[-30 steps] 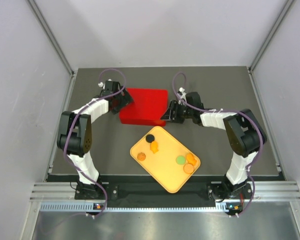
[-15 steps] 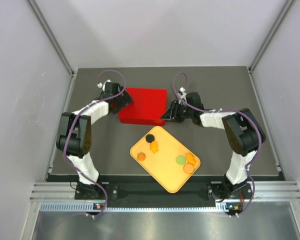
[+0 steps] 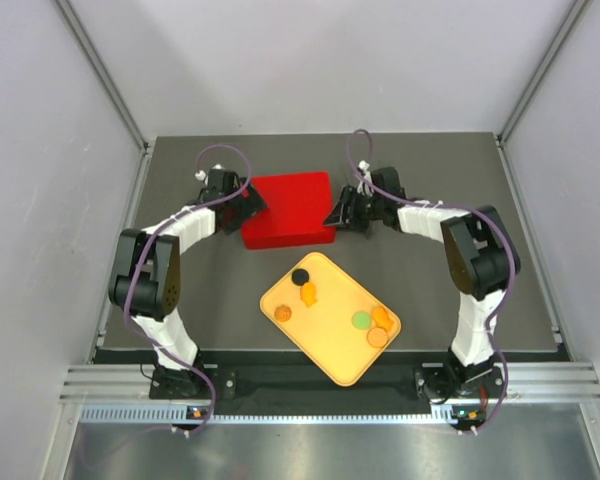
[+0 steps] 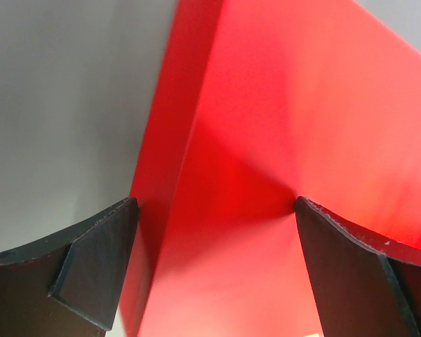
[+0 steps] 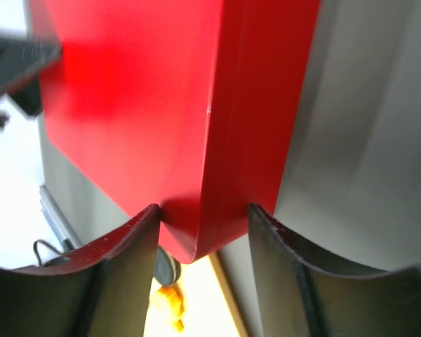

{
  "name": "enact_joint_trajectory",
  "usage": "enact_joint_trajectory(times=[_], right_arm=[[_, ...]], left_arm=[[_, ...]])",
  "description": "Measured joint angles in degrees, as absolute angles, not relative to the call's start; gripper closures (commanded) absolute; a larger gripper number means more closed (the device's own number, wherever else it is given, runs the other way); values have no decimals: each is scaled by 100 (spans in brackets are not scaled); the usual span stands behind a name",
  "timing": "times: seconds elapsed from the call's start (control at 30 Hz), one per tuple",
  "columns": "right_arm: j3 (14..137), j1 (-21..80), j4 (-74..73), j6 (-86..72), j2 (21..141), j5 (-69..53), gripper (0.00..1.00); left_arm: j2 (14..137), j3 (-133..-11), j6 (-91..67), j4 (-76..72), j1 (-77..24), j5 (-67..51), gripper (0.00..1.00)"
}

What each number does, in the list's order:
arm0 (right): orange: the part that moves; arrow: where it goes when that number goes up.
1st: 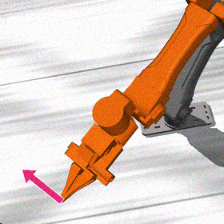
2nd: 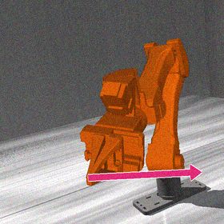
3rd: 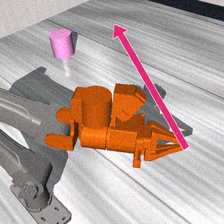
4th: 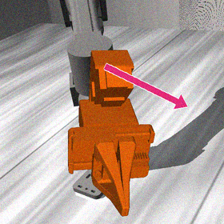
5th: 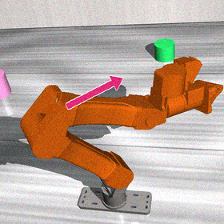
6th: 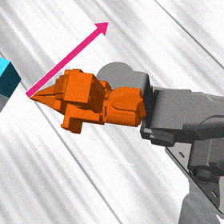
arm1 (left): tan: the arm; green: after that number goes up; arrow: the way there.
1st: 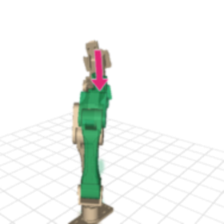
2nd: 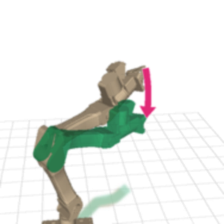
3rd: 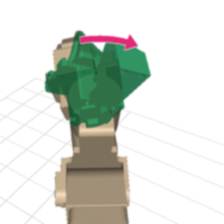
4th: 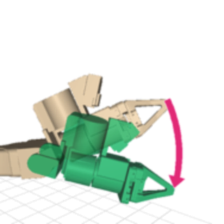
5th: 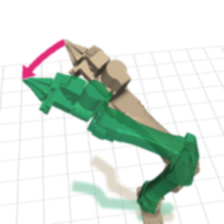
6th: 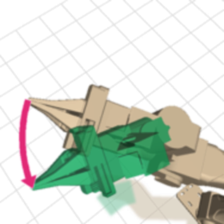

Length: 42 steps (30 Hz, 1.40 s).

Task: Pack the cookies

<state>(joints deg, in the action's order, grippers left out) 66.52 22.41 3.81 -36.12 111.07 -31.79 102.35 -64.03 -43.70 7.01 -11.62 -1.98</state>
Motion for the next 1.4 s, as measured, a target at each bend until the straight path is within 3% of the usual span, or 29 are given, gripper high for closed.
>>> enact_joint_trajectory(times=[0.23, 0.47, 1.0, 1.07, 1.1, 1.4], right_arm=[[7977, 2143, -368, -3293, 11828, -2904, 35], [8527, 2128, -729, -3092, 12097, -2644, 25], [9122, 2147, -1234, -2788, 12075, -2147, 18], [9115, 2147, -1306, -2759, 11981, -2060, 16], [9102, 2147, -1339, -2753, 11907, -2025, 0], [7725, 2119, -1085, -2600, 9618, -1575, 0]], left_arm=[[10040, -5994, -4641, 506, -1140, -668, 1], [9968, -5872, -4748, 528, -1142, -1048, 1], [9078, -6667, -4080, 2005, -427, -917, 1], [8952, -6731, -3997, 2108, -377, -910, 1], [8890, -6751, -3957, 2154, -366, -908, 2], [7909, -6630, -3605, 2499, -392, -1249, 2]])
